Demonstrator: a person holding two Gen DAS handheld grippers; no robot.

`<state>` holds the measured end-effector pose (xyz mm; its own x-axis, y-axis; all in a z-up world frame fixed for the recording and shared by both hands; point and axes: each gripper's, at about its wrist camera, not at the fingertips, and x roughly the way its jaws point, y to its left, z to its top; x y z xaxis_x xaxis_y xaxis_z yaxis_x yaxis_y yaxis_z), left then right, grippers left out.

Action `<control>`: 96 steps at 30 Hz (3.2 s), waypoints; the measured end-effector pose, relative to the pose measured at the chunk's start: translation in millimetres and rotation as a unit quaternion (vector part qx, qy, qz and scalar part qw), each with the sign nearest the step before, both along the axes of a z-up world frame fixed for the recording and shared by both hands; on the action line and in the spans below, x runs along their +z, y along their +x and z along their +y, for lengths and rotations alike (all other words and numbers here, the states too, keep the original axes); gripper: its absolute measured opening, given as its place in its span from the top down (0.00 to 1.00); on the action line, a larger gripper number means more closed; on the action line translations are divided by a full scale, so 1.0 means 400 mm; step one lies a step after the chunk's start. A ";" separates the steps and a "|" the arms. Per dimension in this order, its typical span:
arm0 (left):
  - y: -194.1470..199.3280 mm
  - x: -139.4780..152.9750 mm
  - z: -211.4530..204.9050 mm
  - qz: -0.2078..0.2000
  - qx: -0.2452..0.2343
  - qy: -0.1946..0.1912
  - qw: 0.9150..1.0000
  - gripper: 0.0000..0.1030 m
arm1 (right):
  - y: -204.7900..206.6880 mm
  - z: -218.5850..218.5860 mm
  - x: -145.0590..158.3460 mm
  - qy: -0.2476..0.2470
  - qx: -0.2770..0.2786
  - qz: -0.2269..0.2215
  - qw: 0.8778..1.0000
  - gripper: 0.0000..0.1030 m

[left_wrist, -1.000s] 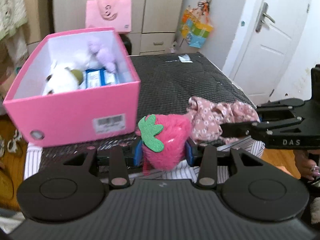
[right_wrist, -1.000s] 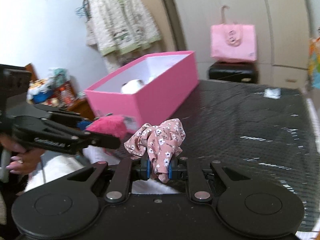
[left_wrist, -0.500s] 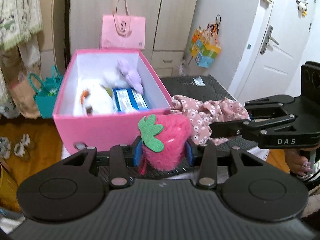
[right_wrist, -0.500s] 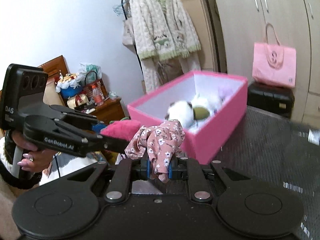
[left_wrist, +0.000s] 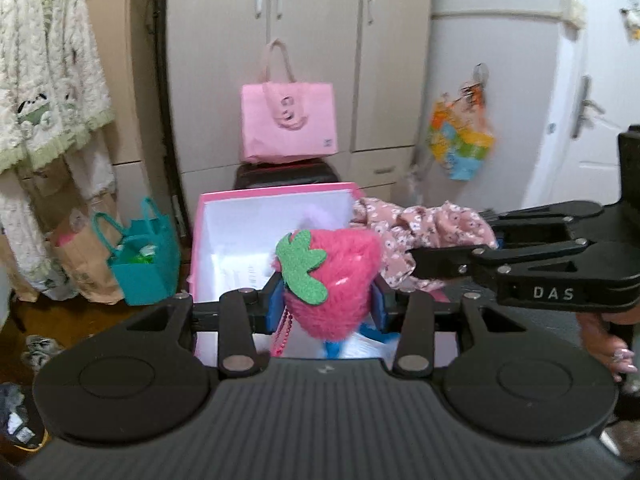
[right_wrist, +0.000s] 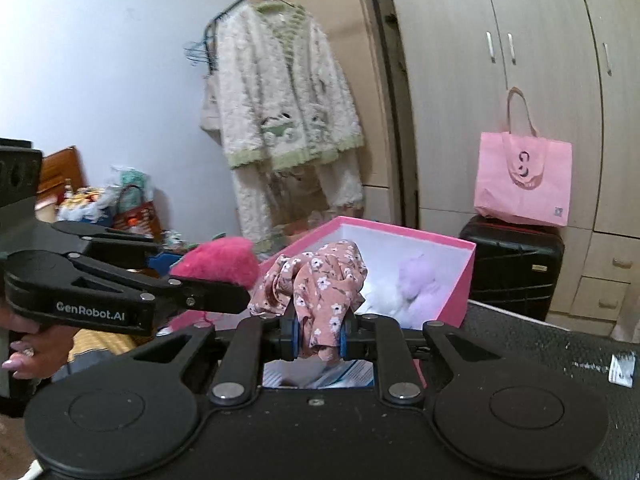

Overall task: Organize soft objects
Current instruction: 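Open the left gripper over the box while the right gripper releases the scrunchie into it, then withdraw both grippers from the box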

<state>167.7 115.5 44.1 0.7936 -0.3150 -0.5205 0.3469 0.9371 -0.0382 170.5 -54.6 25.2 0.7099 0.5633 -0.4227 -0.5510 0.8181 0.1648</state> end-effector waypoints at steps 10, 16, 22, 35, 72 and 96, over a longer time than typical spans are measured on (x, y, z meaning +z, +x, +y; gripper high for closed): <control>0.213 -0.072 -0.001 0.050 0.018 0.059 0.997 0.60 | 0.224 0.065 -0.032 -0.013 -0.014 0.054 0.998 0.79; 0.274 -0.098 0.018 0.091 0.023 0.053 0.994 0.59 | 0.299 0.112 -0.062 -0.038 -0.012 0.082 0.996 0.77; 0.271 -0.113 0.027 0.086 0.032 0.040 0.995 0.48 | 0.357 0.133 -0.087 -0.061 -0.015 0.108 0.992 0.55; 0.175 -0.078 0.023 0.038 0.019 0.045 0.998 0.29 | 0.272 0.056 -0.047 -0.032 -0.030 0.088 0.995 0.36; -0.188 0.043 -0.081 0.031 0.073 0.083 0.993 0.03 | -0.153 -0.102 0.057 -0.087 -0.154 0.052 0.983 0.01; -0.283 -0.087 -0.189 -0.020 0.108 0.037 0.993 0.04 | -0.360 -0.164 -0.021 -0.088 -0.296 0.003 0.951 0.02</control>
<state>54.7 40.0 9.3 0.8587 -0.0980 -0.5030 0.1379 0.9895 0.0426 26.3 -120.2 16.8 0.8775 -0.0149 -0.4793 0.0159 0.9999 -0.0019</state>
